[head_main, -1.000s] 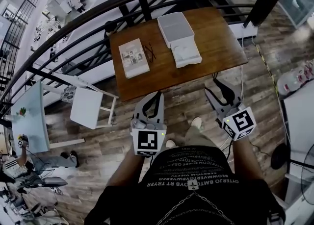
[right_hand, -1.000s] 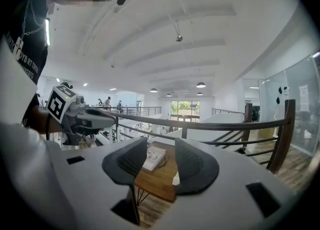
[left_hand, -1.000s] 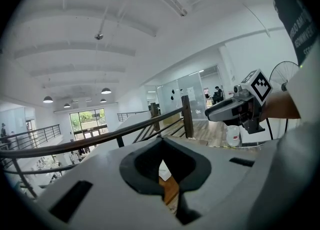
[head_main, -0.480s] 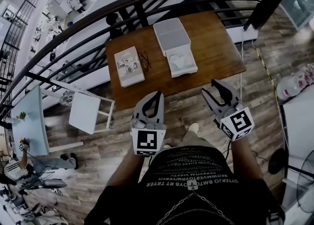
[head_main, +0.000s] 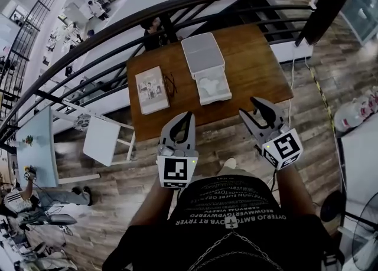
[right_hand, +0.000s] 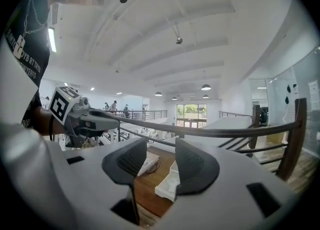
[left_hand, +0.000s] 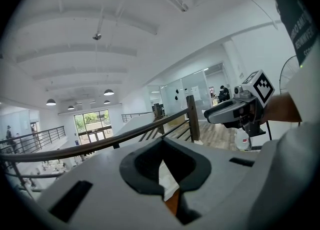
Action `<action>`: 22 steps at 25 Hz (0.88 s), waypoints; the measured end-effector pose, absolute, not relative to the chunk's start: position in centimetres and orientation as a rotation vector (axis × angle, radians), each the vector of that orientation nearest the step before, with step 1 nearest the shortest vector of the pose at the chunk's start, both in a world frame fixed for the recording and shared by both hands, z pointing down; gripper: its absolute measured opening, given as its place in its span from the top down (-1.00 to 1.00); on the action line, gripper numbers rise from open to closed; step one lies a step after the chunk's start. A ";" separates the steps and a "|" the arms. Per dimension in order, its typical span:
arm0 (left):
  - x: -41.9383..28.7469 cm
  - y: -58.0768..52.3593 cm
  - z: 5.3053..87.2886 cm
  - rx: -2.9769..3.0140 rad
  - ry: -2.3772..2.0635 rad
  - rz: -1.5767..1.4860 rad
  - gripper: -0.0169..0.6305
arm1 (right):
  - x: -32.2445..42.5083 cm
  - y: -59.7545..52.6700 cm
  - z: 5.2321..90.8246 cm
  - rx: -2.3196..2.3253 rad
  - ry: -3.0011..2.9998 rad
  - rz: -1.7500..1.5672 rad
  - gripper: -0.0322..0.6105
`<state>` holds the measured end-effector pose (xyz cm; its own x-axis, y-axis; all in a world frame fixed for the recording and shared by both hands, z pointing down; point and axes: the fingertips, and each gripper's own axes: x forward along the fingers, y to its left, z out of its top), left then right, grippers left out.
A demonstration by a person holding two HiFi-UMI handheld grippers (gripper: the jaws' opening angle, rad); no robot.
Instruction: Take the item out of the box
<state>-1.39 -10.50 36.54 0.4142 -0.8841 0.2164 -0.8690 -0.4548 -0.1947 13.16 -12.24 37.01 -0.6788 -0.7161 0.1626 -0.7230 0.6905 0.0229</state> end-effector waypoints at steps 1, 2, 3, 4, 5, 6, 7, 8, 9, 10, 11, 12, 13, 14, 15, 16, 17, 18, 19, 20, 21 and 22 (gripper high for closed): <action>-1.0 -10.7 36.4 -2.596 1.622 -0.441 0.93 | 13.6 -12.5 36.9 1.169 -2.746 0.060 0.35; -0.5 -11.0 36.3 -2.595 1.632 -0.436 0.93 | 14.1 -12.7 36.7 1.164 -2.752 0.056 0.35; -0.1 -11.1 36.2 -2.592 1.639 -0.431 0.93 | 14.6 -12.9 36.6 1.160 -2.757 0.052 0.35; 0.3 -11.3 36.0 -2.589 1.644 -0.428 0.93 | 15.1 -13.2 36.5 1.157 -2.762 0.047 0.35; 0.7 -11.5 36.0 -2.586 1.648 -0.427 0.93 | 15.5 -13.5 36.5 1.155 -2.763 0.045 0.35; 1.1 -11.6 36.0 -2.586 1.651 -0.428 0.93 | 16.0 -13.8 36.5 1.155 -2.763 0.045 0.35; 1.3 -11.6 36.2 -2.587 1.655 -0.432 0.93 | 16.4 -14.1 36.7 1.157 -2.764 0.050 0.35; 1.5 -11.6 36.4 -2.587 1.659 -0.440 0.93 | 16.6 -14.4 36.9 1.159 -2.765 0.058 0.35; 1.5 -11.6 36.6 -2.585 1.666 -0.450 0.93 | 16.8 -14.6 37.1 1.158 -2.767 0.066 0.35; 1.4 -11.6 36.8 -2.581 1.675 -0.459 0.93 | 16.9 -14.8 37.2 1.155 -2.769 0.072 0.35; 1.2 -11.8 36.8 -2.576 1.685 -0.466 0.93 | 16.9 -15.0 37.2 1.151 -2.770 0.077 0.35; 1.0 -11.9 36.7 -2.571 1.696 -0.469 0.93 | 16.8 -15.2 37.2 1.146 -2.771 0.080 0.35; 0.8 -12.1 36.6 -2.567 1.706 -0.471 0.93 | 16.8 -15.5 37.2 1.141 -2.771 0.086 0.35; 0.6 -12.4 36.5 -2.562 1.716 -0.474 0.93 | 16.7 -15.8 37.3 1.138 -2.770 0.094 0.35; 0.4 -12.6 36.4 -2.557 1.723 -0.479 0.93 | 16.6 -16.2 37.5 1.137 -2.768 0.106 0.35; 0.2 -12.8 36.5 -2.553 1.728 -0.485 0.93 | 16.5 -16.5 38.0 1.137 -2.765 0.119 0.35; -0.1 -13.1 36.7 -2.550 1.731 -0.489 0.93 | 16.4 -16.8 38.6 1.138 -2.761 0.133 0.35; -0.3 -13.4 37.0 -2.547 1.732 -0.493 0.93 | 16.2 -17.1 39.3 1.136 -2.757 0.144 0.35; -0.5 -13.8 37.2 -2.545 1.732 -0.495 0.93 | 16.0 -17.4 39.9 1.133 -2.754 0.153 0.34; -0.7 -14.2 37.4 -2.543 1.729 -0.495 0.93 | 15.8 -17.8 40.5 1.129 -2.751 0.160 0.34; -0.8 -14.7 37.5 -2.543 1.725 -0.493 0.93 | 15.7 -18.2 41.0 1.129 -2.746 0.167 0.34; -0.8 -15.3 37.6 -2.544 1.720 -0.490 0.93 | 15.6 -18.6 41.4 1.133 -2.740 0.176 0.34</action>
<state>-0.82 -15.27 37.56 0.3387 -0.9098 0.2400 -0.8997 -0.3878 -0.2002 15.61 -18.65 41.42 -0.6965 -0.6885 0.2024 -0.7087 0.7042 -0.0435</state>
